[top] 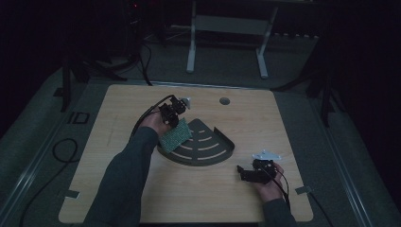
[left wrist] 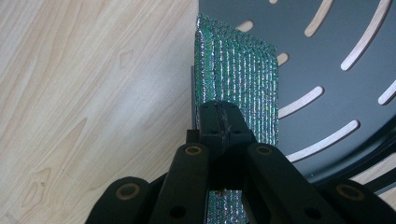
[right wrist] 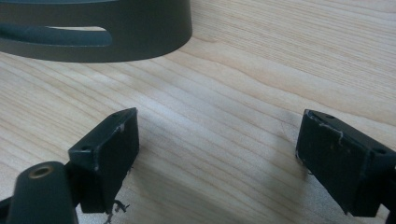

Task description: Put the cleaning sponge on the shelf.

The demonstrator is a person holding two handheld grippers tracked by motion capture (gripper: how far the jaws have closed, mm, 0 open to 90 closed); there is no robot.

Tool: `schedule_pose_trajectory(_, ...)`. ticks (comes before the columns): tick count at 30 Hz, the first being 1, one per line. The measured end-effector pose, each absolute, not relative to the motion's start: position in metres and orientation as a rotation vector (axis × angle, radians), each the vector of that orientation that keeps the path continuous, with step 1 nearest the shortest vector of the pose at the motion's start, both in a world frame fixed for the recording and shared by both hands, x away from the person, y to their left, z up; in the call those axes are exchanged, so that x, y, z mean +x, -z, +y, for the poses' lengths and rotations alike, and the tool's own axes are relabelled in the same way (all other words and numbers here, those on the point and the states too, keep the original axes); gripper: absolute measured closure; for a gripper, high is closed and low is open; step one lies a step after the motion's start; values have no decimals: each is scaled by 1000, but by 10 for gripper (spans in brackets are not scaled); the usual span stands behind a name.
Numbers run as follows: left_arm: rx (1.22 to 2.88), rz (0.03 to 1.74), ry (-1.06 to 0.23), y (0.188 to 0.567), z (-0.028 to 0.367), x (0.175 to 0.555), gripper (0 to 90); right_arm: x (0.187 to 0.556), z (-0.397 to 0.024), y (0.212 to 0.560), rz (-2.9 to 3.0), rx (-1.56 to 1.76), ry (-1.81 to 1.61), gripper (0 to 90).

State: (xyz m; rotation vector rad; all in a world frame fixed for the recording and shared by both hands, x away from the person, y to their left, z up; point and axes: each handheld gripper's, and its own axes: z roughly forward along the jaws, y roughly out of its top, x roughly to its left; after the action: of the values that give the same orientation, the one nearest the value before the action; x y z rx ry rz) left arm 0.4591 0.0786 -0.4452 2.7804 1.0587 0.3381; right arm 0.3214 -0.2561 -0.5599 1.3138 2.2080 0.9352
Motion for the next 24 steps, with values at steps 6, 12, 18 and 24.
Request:
schedule_pose_trajectory(6, 2793, 1068, -334, 450, 78, 459, 900, 321, -256, 560, 2208, 1314, -935, 129)
schedule_pose_trajectory(12, 2806, 1070, -343, 453, 76, 459, 900, 321, -256, 560, 2208, 1314, -935, 129)
schedule_pose_trajectory(18, 2835, 1070, -367, 458, 75, 459, 900, 321, -256, 560, 2208, 1313, -935, 129)
schedule_pose_trajectory(24, 2847, 1070, -372, 463, 74, 460, 899, 321, -256, 560, 2208, 1314, -935, 129)
